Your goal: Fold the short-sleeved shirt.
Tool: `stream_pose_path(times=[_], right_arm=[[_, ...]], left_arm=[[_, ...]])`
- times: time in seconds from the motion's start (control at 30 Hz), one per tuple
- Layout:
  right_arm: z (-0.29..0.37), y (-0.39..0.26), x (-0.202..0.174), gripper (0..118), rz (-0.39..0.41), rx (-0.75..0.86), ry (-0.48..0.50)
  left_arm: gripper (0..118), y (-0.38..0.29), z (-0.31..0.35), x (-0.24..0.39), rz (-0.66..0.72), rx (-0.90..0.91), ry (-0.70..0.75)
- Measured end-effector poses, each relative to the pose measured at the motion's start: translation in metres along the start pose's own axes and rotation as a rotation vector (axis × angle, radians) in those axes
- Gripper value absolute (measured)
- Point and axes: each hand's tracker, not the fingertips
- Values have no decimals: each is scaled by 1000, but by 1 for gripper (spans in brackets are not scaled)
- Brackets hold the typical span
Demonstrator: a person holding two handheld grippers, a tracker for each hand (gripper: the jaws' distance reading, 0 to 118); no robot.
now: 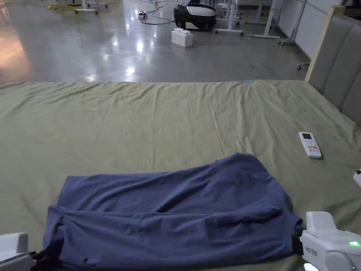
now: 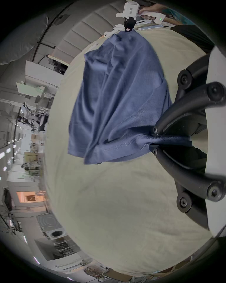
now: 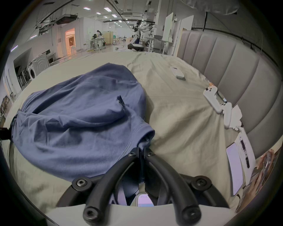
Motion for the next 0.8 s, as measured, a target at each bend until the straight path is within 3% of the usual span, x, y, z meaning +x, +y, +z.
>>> stream_pose_path(times=[0.13,0.33,0.5,0.63,0.77,0.8], right_arm=[[40,-7,6,4,-26,64,23],[94,-50,5,4,-105,75,83],[120,-82,-4,4,-77,61,100],[119,-91,-2,4,-103,45,158],[106,-89,-6,4,-91,28,141],[104,-87,-6,4,-106,24,141]], left_arm=[[7,-5,45,-18,68,99,-7],[7,-49,97,-27,-21,111,14],[5,-78,109,-51,57,136,-23],[5,-91,104,-60,96,125,-80],[19,-84,86,-49,88,202,-80],[41,-80,78,-43,98,191,-96]])
